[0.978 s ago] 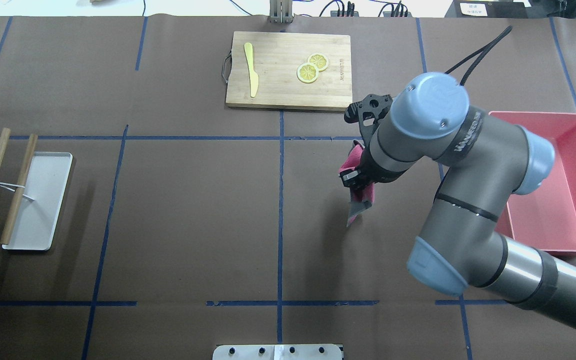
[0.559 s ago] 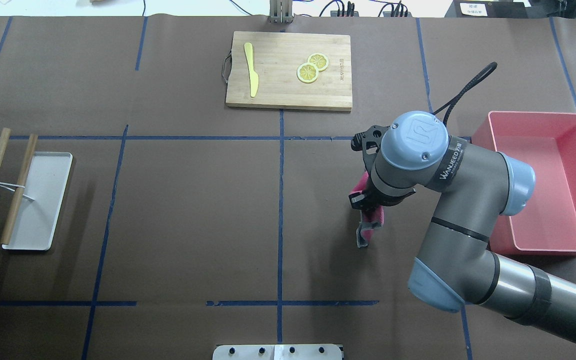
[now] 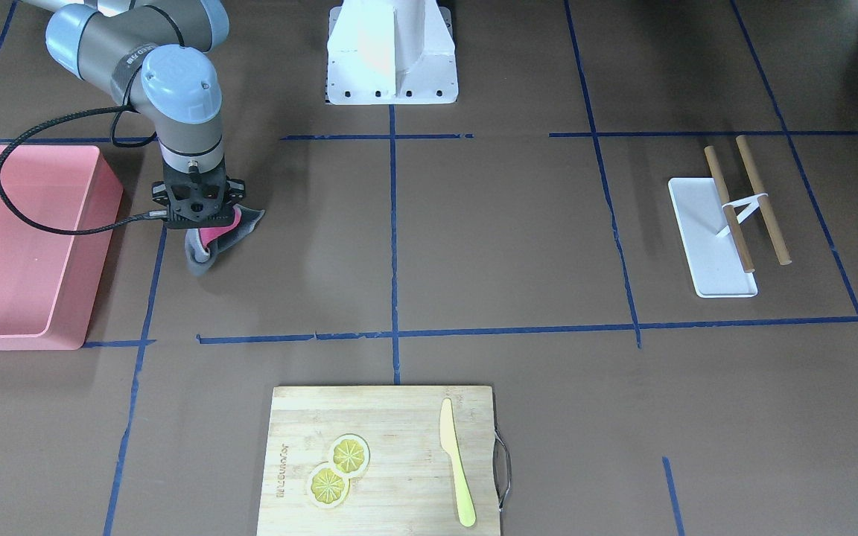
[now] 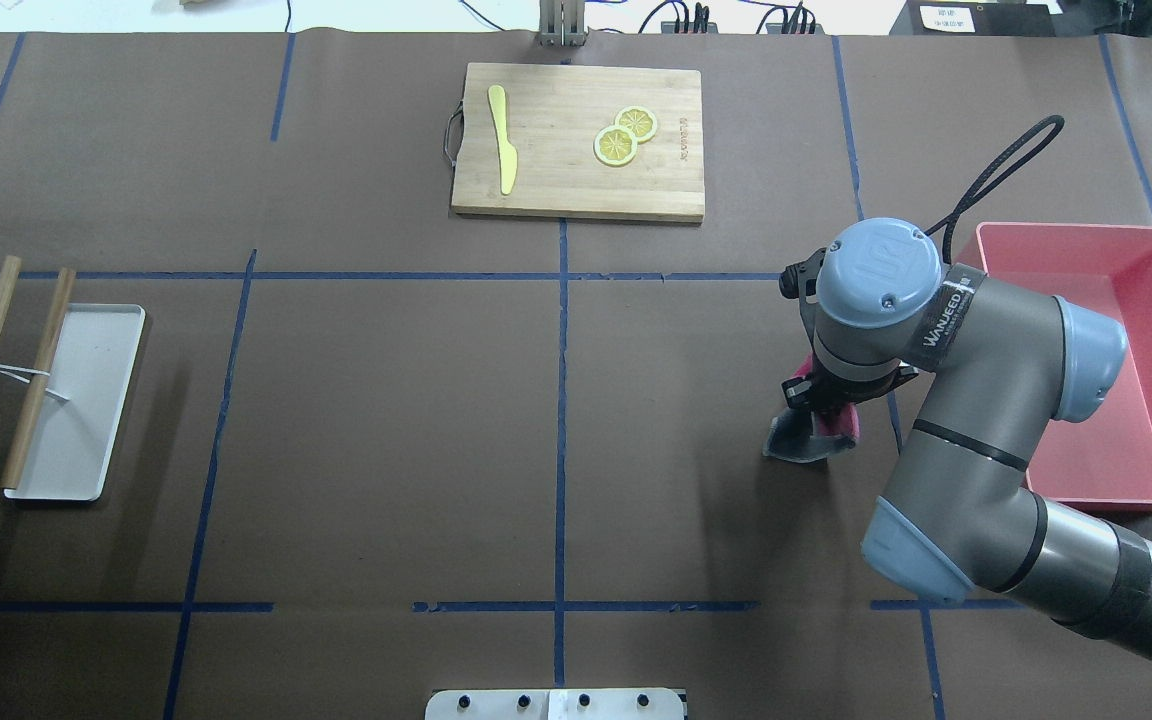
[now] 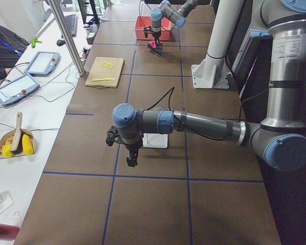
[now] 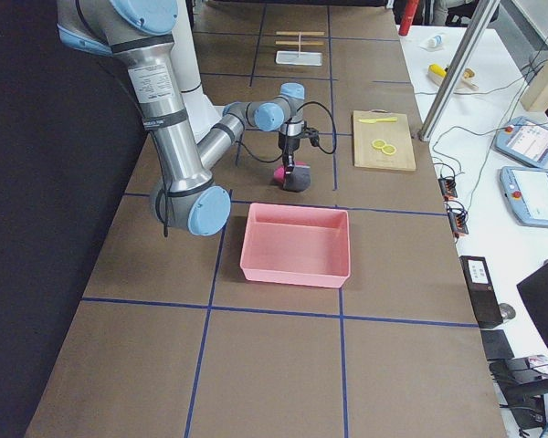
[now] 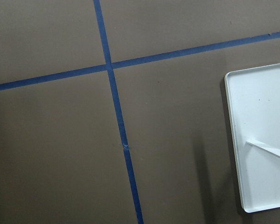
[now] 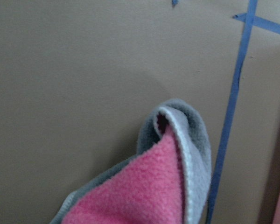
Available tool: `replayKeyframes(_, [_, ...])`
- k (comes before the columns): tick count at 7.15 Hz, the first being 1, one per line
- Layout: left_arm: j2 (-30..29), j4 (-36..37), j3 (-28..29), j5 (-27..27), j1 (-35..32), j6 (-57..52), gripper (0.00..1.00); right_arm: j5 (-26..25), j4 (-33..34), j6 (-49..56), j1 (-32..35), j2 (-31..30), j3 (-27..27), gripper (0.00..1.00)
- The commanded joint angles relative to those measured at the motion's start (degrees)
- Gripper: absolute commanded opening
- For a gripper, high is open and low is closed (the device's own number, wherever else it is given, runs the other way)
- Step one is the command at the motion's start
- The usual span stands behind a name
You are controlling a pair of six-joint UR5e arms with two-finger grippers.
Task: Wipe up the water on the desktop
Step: 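Drag the cloth across the table surface with the right gripper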
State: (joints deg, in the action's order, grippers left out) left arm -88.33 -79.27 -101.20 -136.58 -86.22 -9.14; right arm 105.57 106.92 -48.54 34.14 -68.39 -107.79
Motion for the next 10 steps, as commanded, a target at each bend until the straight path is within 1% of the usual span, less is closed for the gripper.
replayKeyframes(1, [0.0, -0.3, -0.1, 0.0, 0.0, 0.0, 1.0, -1.7, 2.4, 0.6, -1.0, 0.9, 0.2, 0.0])
replayKeyframes(2, [-0.1, -0.7, 0.0, 0.0, 0.1, 0.1, 1.0, -1.7, -1.2, -0.5, -2.1, 1.9, 0.6, 0.0])
replayKeyframes(3, [-0.1, -0.7, 0.0, 0.0, 0.0, 0.1, 1.0, -1.5, -7.9, -3.7, -3.3, 3.2, 2.0, 0.0])
replayKeyframes(4, [-0.1, -0.7, 0.0, 0.0, 0.0, 0.1, 1.0, -1.5, -14.7, -10.0, -5.4, 6.8, 5.6, 0.0])
replayKeyframes(5, [-0.1, -0.7, 0.1, 0.0, 0.0, 0.1, 1.0, -1.6, -21.0, -15.7, -7.0, 12.0, 10.4, 0.0])
replayKeyframes(6, [-0.1, -0.7, 0.1, 0.0, 0.0, 0.1, 1.0, -1.7, -25.2, -20.8, -7.6, 17.0, 14.3, 0.0])
replayKeyframes(7, [-0.1, -0.7, 0.1, 0.0, 0.0, 0.1, 1.0, -1.7, -25.6, -21.9, -7.9, 18.2, 14.7, 0.0])
replayKeyframes(9, [-0.1, -0.7, -0.1, 0.0, 0.0, 0.2, 1.0, -1.6, -25.1, -20.8, -8.5, 16.5, 14.9, 0.0])
replayKeyframes(10, [-0.1, -0.7, 0.0, 0.0, 0.0, 0.2, 1.0, -1.5, -21.6, -19.0, -8.2, 14.7, 14.6, 0.0])
